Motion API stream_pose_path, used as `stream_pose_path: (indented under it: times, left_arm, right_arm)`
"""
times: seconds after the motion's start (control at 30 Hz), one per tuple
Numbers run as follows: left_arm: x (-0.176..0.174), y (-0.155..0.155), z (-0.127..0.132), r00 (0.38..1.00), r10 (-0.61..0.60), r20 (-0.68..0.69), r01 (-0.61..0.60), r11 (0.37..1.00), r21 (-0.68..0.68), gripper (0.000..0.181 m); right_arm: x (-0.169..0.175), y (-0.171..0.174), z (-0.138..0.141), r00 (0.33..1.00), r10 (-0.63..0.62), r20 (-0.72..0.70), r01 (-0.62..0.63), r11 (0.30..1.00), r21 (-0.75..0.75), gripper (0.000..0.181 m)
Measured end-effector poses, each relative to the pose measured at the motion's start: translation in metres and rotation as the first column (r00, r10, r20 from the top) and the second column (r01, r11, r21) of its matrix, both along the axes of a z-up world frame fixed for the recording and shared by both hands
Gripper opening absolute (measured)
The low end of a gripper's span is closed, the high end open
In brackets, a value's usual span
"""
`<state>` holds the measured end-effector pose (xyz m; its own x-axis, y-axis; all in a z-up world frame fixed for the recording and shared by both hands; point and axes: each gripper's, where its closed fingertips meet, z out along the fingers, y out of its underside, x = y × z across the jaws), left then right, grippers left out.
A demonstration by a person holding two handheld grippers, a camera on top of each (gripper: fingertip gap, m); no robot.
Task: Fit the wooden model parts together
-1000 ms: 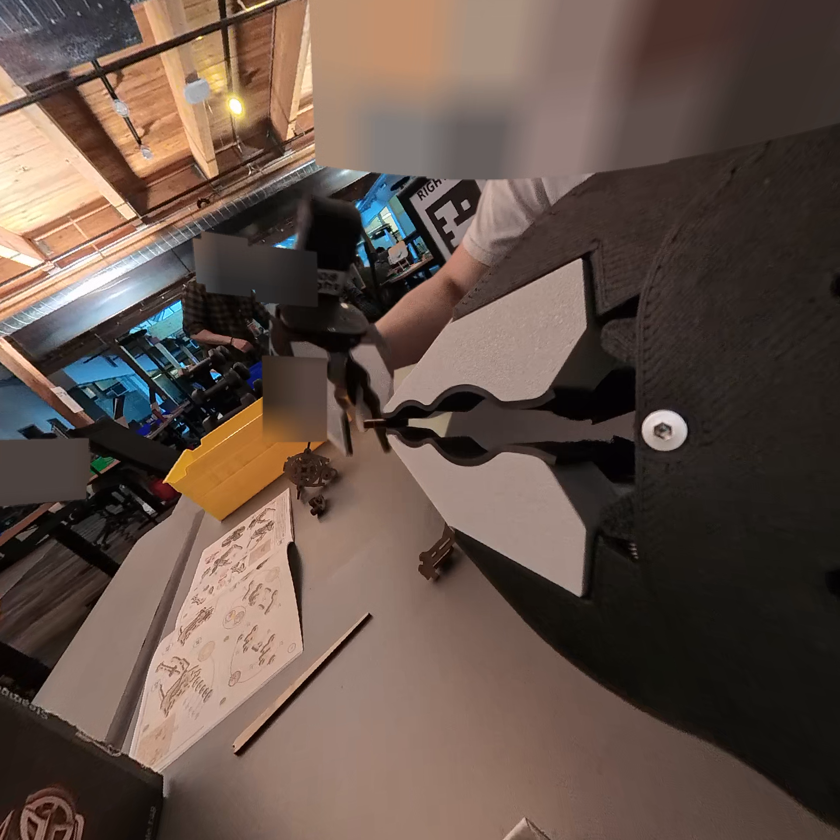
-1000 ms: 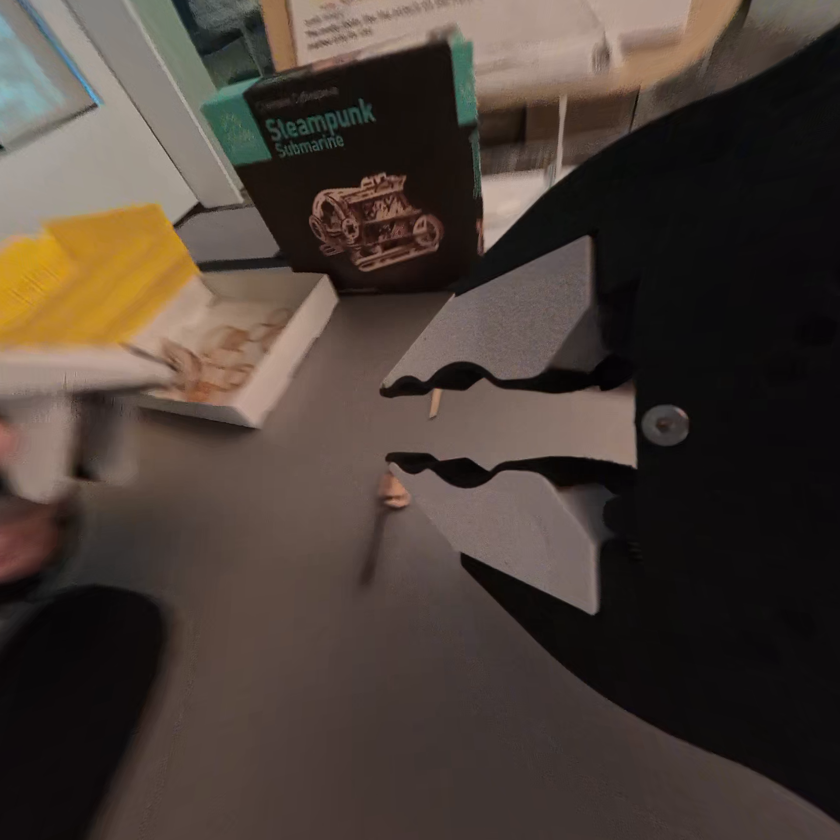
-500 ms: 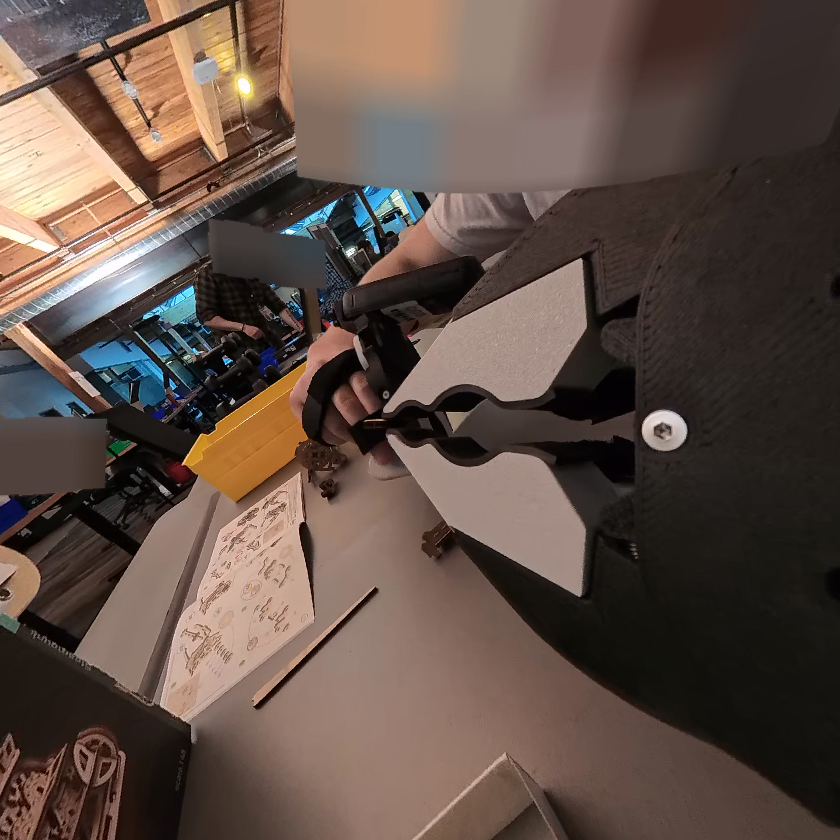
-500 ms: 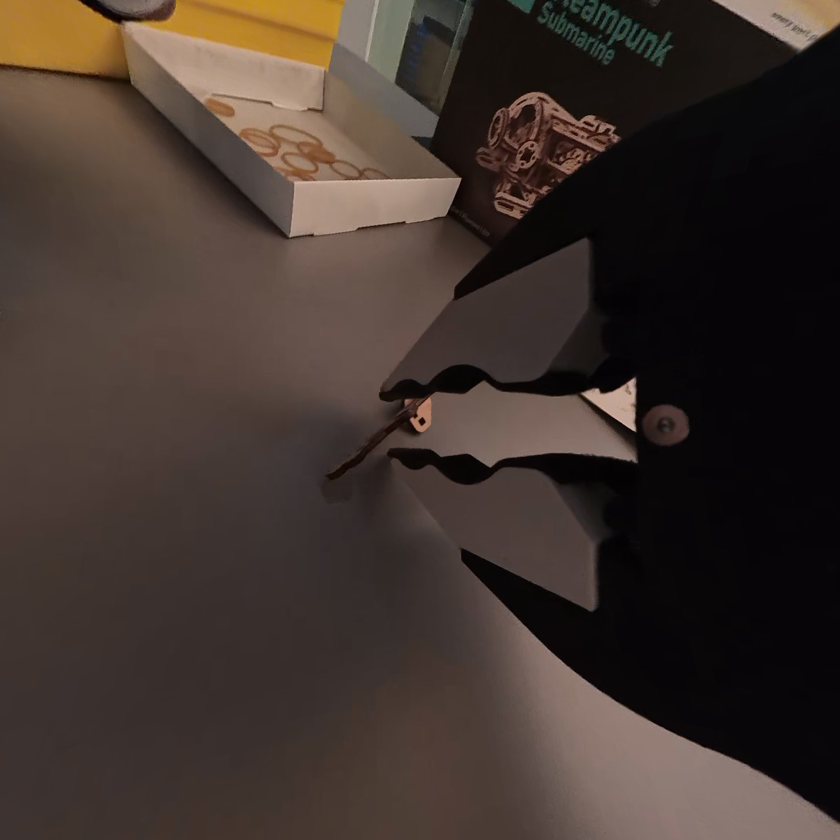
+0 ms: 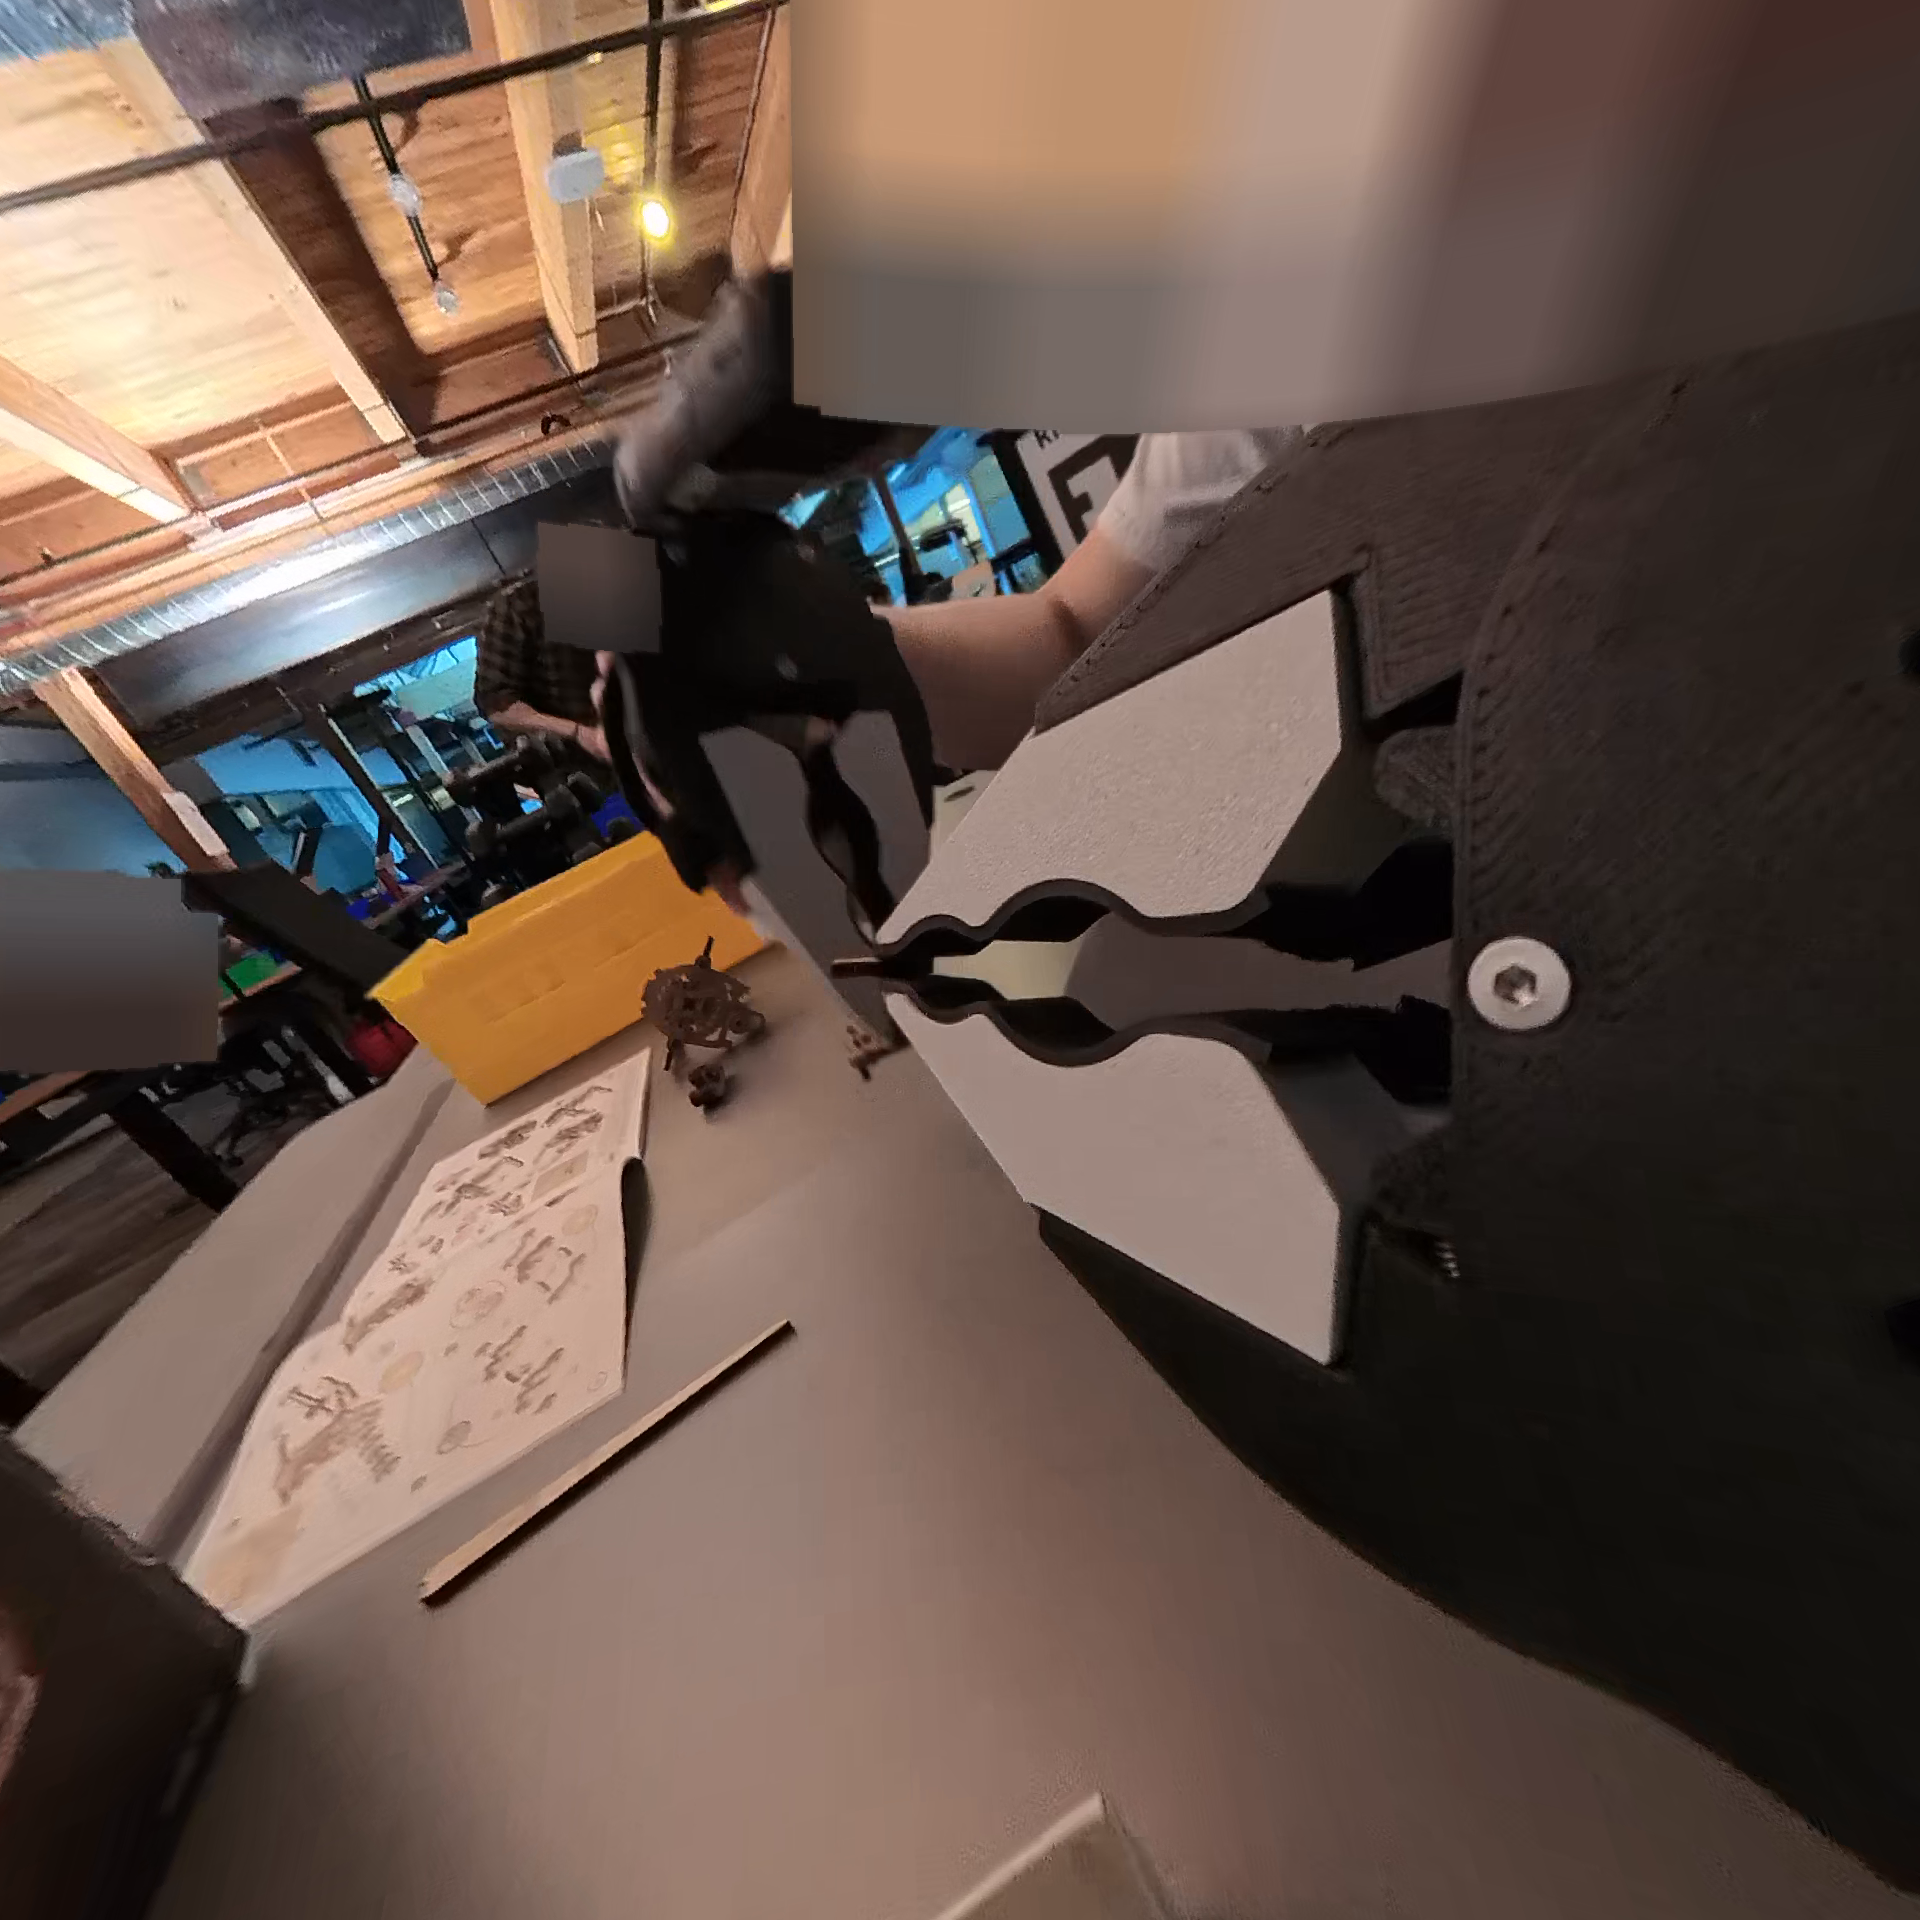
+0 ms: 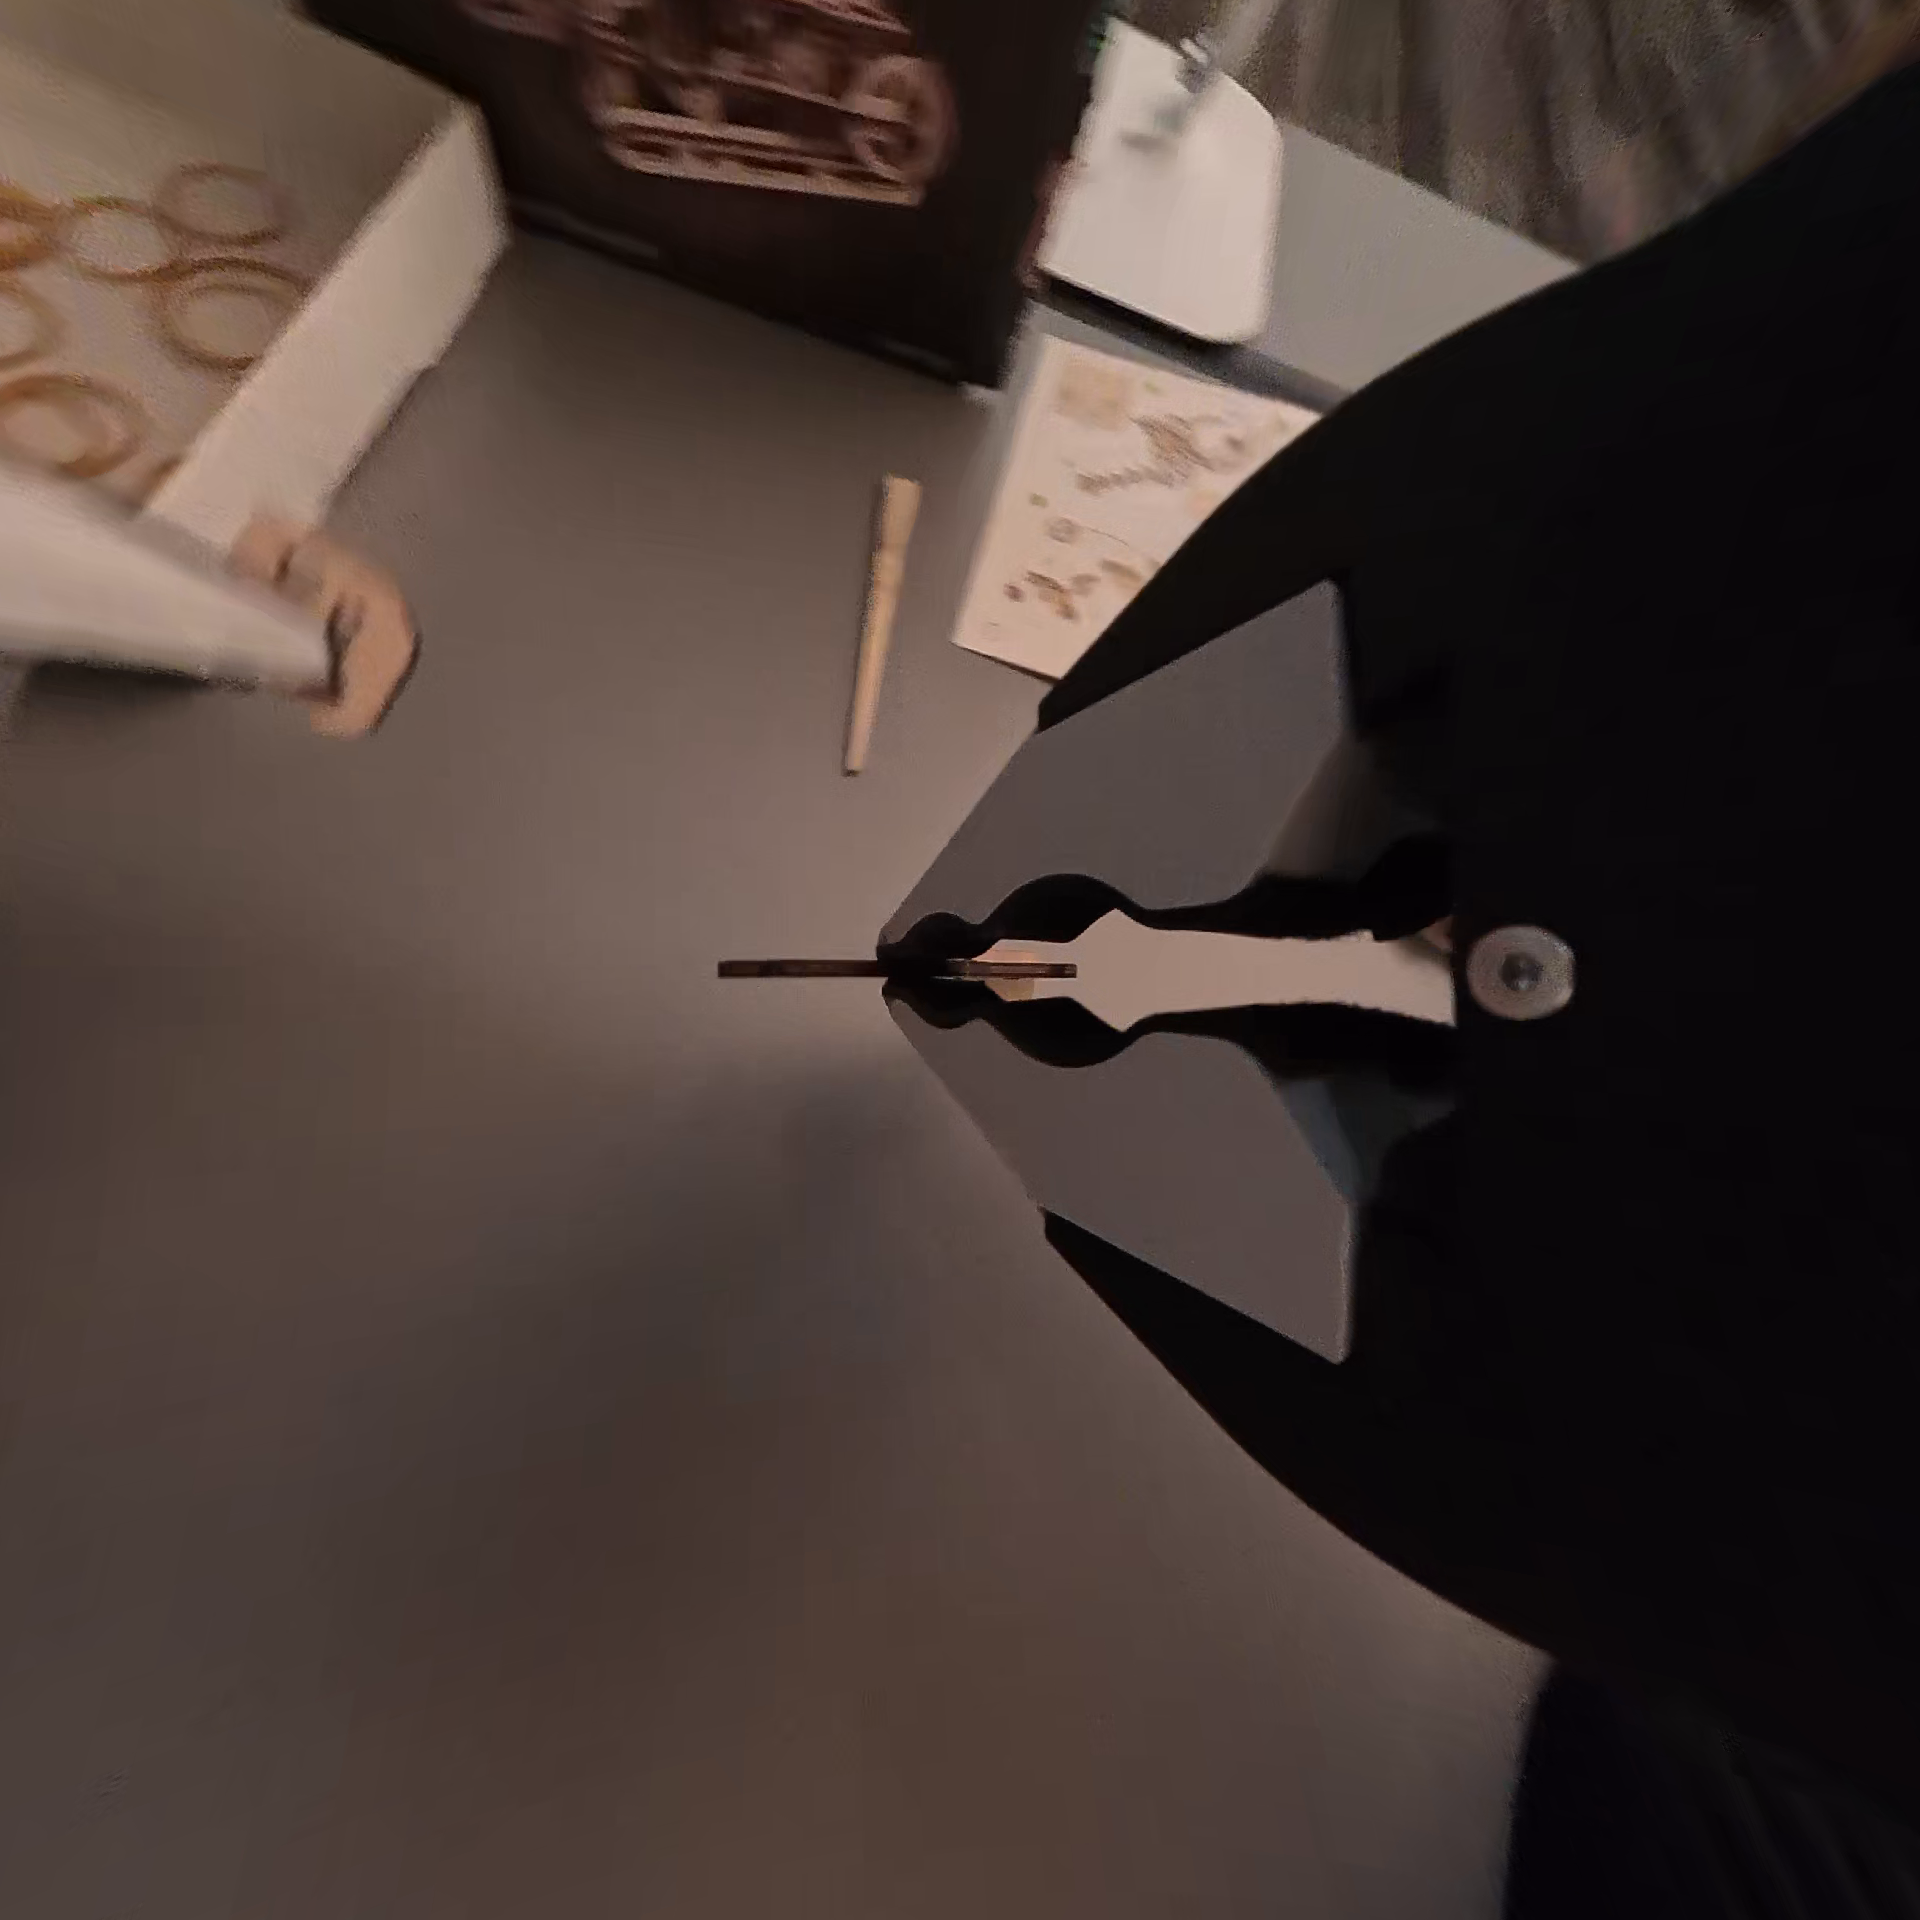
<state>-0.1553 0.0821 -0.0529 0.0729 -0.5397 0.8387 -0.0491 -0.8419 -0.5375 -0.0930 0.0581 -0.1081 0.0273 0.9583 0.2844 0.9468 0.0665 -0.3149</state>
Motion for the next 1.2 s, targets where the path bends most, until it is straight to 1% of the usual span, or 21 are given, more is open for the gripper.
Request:
stream_pose_path:
  times: [0.07, 0.13, 0.27, 0.3, 0.4, 0.5, 0.6, 0.67, 0.77, 0.87, 1.1, 1.2]
  left_arm:
    - [0.010, -0.008, -0.005, 1.000, -0.016, -0.009, 0.015, 1.000, -0.014, 0.000]
    - [0.019, -0.016, -0.007, 0.999, -0.035, -0.009, 0.035, 0.999, -0.031, 0.000]
    - [0.035, -0.027, -0.025, 0.996, -0.053, -0.068, 0.051, 0.998, -0.039, 0.000]
    - [0.038, -0.028, -0.031, 0.995, -0.053, -0.090, 0.049, 0.998, -0.050, 0.000]
    - [0.045, -0.030, -0.043, 0.991, -0.047, -0.127, 0.036, 0.995, -0.089, 0.000]
    - [0.052, -0.027, -0.054, 0.986, -0.024, -0.165, 0.007, 0.994, -0.106, 0.000]
    - [0.064, -0.025, -0.051, 0.993, -0.012, -0.121, -0.007, 0.988, -0.157, 0.000]
    - [0.071, -0.024, -0.053, 0.991, -0.007, -0.130, -0.012, 0.989, -0.147, 0.000]
    - [0.081, -0.025, -0.053, 0.993, -0.029, -0.113, 0.010, 0.987, -0.162, 0.000]
    - [0.081, -0.024, -0.055, 0.993, -0.026, -0.111, 0.011, 0.991, -0.130, 0.000]
    - [0.067, -0.021, -0.055, 0.999, 0.000, -0.053, -0.009, 0.986, -0.167, 0.000]
    - [0.064, -0.016, -0.053, 0.999, 0.022, -0.032, -0.027, 0.985, -0.172, 0.000]
  right_arm:
    - [0.015, 0.003, 0.007, 0.989, -0.144, 0.023, 0.145, 0.988, -0.044, 0.003]
    - [0.020, 0.005, 0.013, 0.969, -0.245, 0.032, 0.247, 0.967, -0.066, 0.003]
    - [0.008, 0.000, 0.022, 0.943, -0.327, -0.058, 0.314, 0.935, -0.164, 0.002]
    - [0.009, -0.001, 0.021, 0.939, -0.336, -0.067, 0.319, 0.929, -0.186, 0.003]
    - [0.023, -0.004, 0.011, 0.937, -0.347, -0.032, 0.332, 0.917, -0.220, 0.003]
    - [0.026, -0.001, 0.008, 0.926, -0.371, -0.076, 0.336, 0.898, -0.283, 0.002]
    - [0.031, 0.001, 0.006, 0.924, -0.376, -0.064, 0.345, 0.895, -0.284, 0.003]
    - [0.031, 0.000, 0.006, 0.930, -0.362, -0.060, 0.334, 0.903, -0.270, 0.003]
    - [0.034, 0.002, 0.006, 0.925, -0.378, -0.037, 0.357, 0.900, -0.250, 0.002]
    - [0.034, 0.003, 0.004, 0.923, -0.384, -0.013, 0.369, 0.896, -0.246, 0.002]
    - [0.021, 0.004, 0.007, 0.925, -0.379, -0.025, 0.363, 0.902, -0.236, 0.002]
    - [0.015, 0.002, 0.006, 0.928, -0.371, -0.036, 0.351, 0.901, -0.257, 0.002]
